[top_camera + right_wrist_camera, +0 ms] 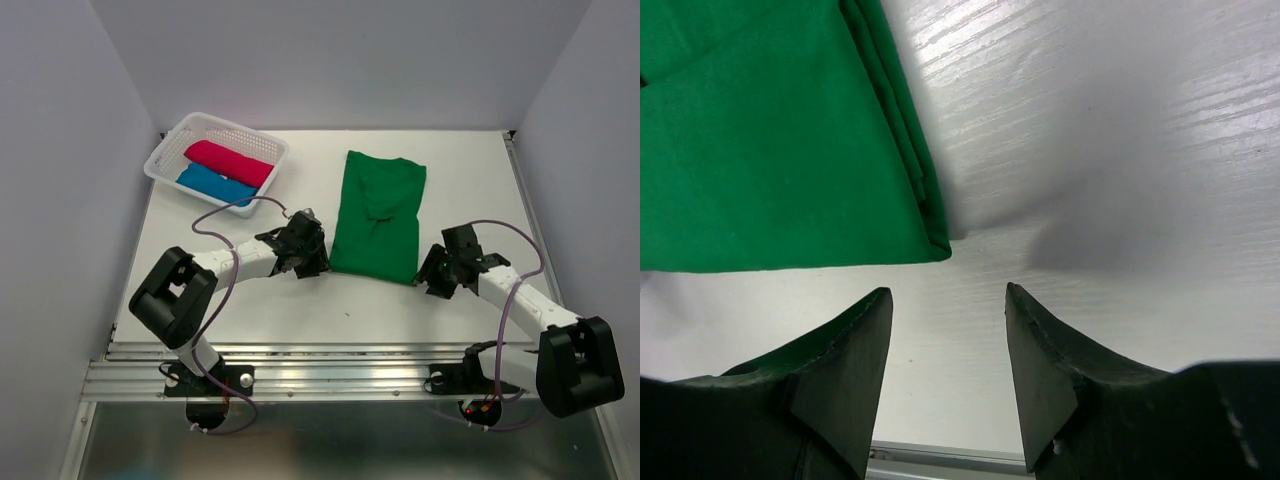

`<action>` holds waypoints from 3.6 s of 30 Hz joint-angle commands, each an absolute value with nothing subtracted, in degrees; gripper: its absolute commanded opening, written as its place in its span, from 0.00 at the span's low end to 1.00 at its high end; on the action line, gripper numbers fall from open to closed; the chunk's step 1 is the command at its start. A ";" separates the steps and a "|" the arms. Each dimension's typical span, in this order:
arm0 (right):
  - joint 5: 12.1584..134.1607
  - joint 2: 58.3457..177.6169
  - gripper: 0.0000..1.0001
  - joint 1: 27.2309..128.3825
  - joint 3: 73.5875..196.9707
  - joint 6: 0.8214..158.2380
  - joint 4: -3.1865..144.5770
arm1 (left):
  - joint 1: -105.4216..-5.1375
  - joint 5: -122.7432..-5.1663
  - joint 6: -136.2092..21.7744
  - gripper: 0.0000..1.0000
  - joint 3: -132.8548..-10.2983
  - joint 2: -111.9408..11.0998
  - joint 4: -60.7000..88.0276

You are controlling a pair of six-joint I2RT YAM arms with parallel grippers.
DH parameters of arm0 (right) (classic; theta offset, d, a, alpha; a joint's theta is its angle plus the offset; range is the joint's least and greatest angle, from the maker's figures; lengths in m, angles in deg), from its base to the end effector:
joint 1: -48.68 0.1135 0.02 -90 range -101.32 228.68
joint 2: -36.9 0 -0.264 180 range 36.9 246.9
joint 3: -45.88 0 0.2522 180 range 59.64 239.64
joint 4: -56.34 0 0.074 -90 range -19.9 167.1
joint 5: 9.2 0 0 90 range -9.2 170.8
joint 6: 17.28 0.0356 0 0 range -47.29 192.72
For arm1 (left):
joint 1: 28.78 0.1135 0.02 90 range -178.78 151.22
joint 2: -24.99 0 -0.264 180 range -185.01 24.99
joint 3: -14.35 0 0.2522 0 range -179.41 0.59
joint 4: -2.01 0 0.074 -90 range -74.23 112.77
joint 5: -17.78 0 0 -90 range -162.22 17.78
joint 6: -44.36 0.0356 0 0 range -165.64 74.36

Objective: Roll the t-shirts
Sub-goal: Roll the T-shirt to the center of the board.

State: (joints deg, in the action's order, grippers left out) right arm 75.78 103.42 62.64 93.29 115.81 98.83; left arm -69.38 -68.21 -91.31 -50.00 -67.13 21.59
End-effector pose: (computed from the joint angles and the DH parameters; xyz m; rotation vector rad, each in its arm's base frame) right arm 0.1984 0.0525 0.1768 0.6535 2.6349 0.4326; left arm 0.2467 -0.2148 0.1793 -0.0778 2.5431 -0.7440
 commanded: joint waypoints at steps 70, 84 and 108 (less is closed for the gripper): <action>77.81 109.06 0.01 63.09 92.52 116.31 92.07 | -67.98 -62.20 -97.05 0.00 -44.94 -71.35 5.22; 77.91 102.39 0.01 63.09 95.24 116.75 99.54 | -68.86 -57.45 -95.82 0.00 -43.44 -65.54 14.88; 78.07 89.37 0.01 63.09 99.46 115.96 114.66 | -74.66 -56.13 -102.06 0.00 -42.91 -53.94 30.44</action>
